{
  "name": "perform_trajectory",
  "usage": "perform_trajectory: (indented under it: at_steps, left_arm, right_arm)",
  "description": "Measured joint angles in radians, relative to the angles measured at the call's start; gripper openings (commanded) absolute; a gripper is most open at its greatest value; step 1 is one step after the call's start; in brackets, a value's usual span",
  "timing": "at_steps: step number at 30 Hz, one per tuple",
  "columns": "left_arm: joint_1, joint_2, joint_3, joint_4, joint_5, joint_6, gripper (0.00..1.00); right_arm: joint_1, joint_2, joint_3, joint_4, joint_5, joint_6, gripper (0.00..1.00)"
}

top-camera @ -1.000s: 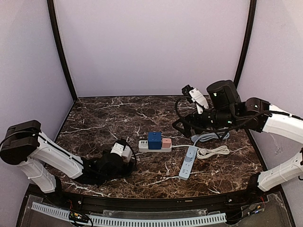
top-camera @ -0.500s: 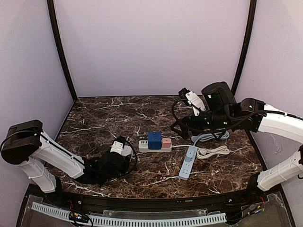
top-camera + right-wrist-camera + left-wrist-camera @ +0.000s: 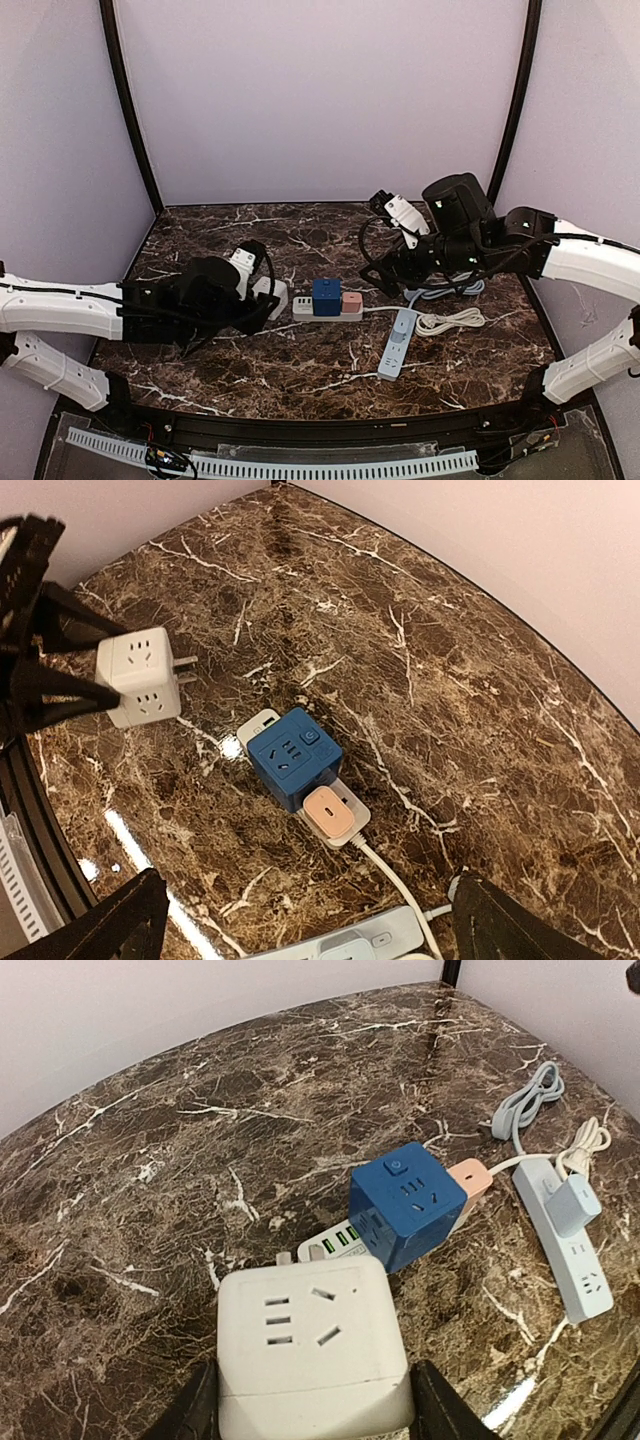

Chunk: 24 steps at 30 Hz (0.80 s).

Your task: Insert the plug

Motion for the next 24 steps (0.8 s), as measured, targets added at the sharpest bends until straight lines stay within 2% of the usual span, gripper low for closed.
perform_trajectory:
  at_steps: [5,11,15,24]
  left_arm:
    - [0.082,-0.053,0.16,-0.241,0.147,-0.008,0.46]
    - [0.187,0.058,0.458,-0.533,0.337,-0.019,0.38]
    - [0.246,0.164,0.598,-0.649,0.51,-0.019,0.38]
    - [0.301,0.323,0.784,-0.823,0.809,-0.056,0.37]
  right_arm:
    - [0.0,0.023,0.017,-0.002,-0.034,-0.084,0.98]
    - [0.0,0.073,0.067,-0.006,-0.101,-0.214,0.99]
    - [0.0,0.09,0.086,0.0,-0.129,-0.306,0.99]
    - [0.001,0.116,0.095,0.084,-0.198,-0.443,0.99]
